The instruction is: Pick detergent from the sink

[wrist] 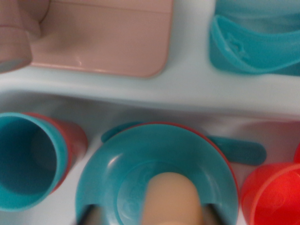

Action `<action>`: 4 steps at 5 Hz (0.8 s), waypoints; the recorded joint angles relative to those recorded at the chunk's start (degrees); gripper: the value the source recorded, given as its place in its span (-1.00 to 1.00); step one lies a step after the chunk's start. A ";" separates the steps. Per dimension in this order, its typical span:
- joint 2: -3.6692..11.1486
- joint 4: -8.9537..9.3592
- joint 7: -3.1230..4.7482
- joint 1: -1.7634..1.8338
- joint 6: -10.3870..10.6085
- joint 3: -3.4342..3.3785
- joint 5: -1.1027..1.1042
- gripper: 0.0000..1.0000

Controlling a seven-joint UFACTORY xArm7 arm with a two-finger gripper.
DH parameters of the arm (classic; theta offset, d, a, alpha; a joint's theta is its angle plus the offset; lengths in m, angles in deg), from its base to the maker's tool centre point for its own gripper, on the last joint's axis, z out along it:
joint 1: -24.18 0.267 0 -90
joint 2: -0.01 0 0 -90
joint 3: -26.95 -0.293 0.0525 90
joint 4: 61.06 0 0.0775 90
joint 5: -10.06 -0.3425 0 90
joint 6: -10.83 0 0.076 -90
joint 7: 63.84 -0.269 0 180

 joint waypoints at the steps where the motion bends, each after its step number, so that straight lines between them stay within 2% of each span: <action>1: -0.41 -1.08 -0.02 0.01 -1.49 0.00 0.04 1.00; 2: -0.41 -1.08 -0.02 0.01 -1.49 0.00 0.04 1.00; 3: -0.90 -2.40 -0.05 0.02 -3.30 0.00 0.09 1.00; 4: -0.90 -2.40 -0.05 0.02 -3.30 0.00 0.09 1.00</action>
